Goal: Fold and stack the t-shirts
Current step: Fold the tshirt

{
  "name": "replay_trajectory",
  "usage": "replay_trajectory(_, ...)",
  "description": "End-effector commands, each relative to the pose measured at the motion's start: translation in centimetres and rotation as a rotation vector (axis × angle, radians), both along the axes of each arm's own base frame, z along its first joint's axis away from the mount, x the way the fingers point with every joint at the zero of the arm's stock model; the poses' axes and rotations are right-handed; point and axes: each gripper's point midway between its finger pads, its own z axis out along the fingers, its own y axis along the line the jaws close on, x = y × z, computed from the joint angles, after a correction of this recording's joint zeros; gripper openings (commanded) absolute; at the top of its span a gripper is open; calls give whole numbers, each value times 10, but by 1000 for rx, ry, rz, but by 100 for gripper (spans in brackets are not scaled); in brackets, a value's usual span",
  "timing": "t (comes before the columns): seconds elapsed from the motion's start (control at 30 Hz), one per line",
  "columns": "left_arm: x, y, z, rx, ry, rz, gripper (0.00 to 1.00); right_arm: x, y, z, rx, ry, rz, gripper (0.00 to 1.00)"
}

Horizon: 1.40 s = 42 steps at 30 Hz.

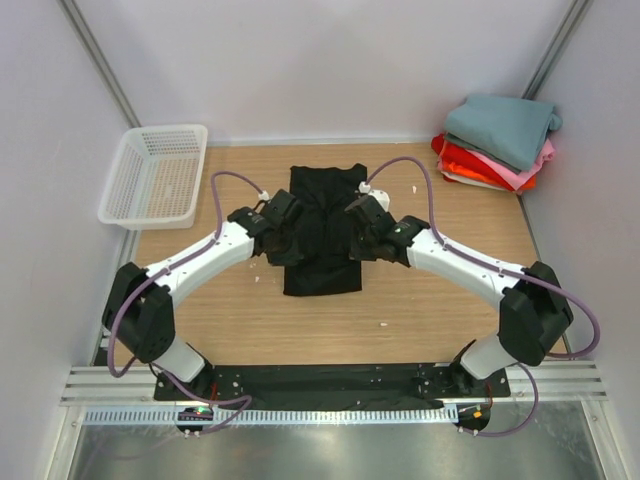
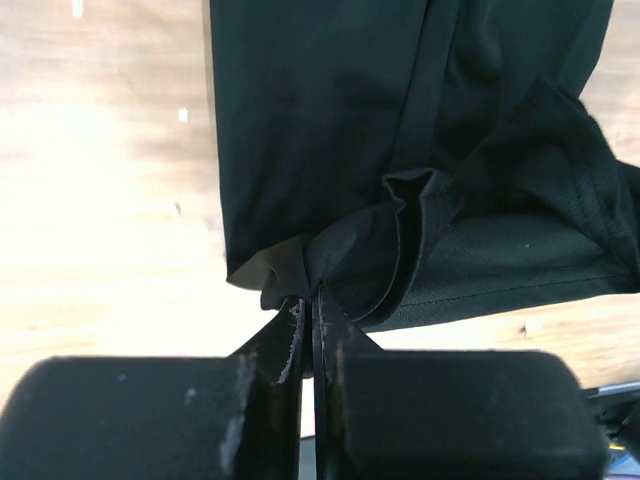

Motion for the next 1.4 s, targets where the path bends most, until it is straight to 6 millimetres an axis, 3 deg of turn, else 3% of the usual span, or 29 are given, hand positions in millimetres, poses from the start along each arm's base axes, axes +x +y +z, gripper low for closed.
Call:
replay_trajectory(0.0,24,-4,16,-27,-32,-52,0,24,7,18,21,-54,48,1)
replay_trajectory(0.23,54,-2,13,2,-16,-52,0,50,12,18,23,-61,65,1)
replay_trajectory(0.4,68,-2,-2,19,21,-59,2,64,12,13,12,-52,67,1)
replay_trajectory(0.6,92,1,-17,36,58,-49,8,86,6,2,-16,-40,48,1)
replay_trajectory(0.73,119,-1,-15,32,62,-39,16,108,0,-7,-46,-26,15,2)
replay_trajectory(0.8,127,3,-17,44,80,-34,21,116,-3,-20,-73,-6,3,9)
replay_trajectory(0.83,138,-1,-19,44,75,-36,30,125,-2,-15,-72,-17,1,29)
replay_trajectory(0.93,160,2,-7,44,57,-28,61,144,-10,-18,-94,-9,-26,69)
replay_trajectory(0.97,160,8,-15,64,101,-18,64,149,-10,-18,-97,-13,-25,72)
replay_trajectory(1.0,164,10,-10,63,100,-11,66,155,-16,-15,-102,-20,-41,74)
replay_trajectory(1.1,179,7,29,37,30,-13,67,166,-25,3,-117,-35,-60,79)
replay_trajectory(1.13,177,9,37,38,15,-13,67,166,-29,8,-127,-44,-67,79)
replay_trajectory(1.17,177,9,58,20,-39,-13,67,166,-33,14,-134,-54,-76,79)
replay_trajectory(1.2,169,14,55,30,-31,-11,67,160,-35,14,-137,-54,-76,79)
replay_trajectory(1.23,168,15,60,25,-58,-9,66,156,-37,29,-113,-80,-80,79)
replay_trajectory(1.27,160,17,81,5,-104,-11,65,150,-37,34,-97,-87,-80,79)
replay_trajectory(1.3,144,22,62,23,-62,-13,64,138,-34,23,-69,-62,-53,79)
replay_trajectory(1.33,143,21,62,8,-83,-10,62,130,-31,38,-25,-85,-44,78)
replay_trajectory(1.37,133,19,62,-8,-85,-22,61,123,-28,37,5,-78,-39,76)
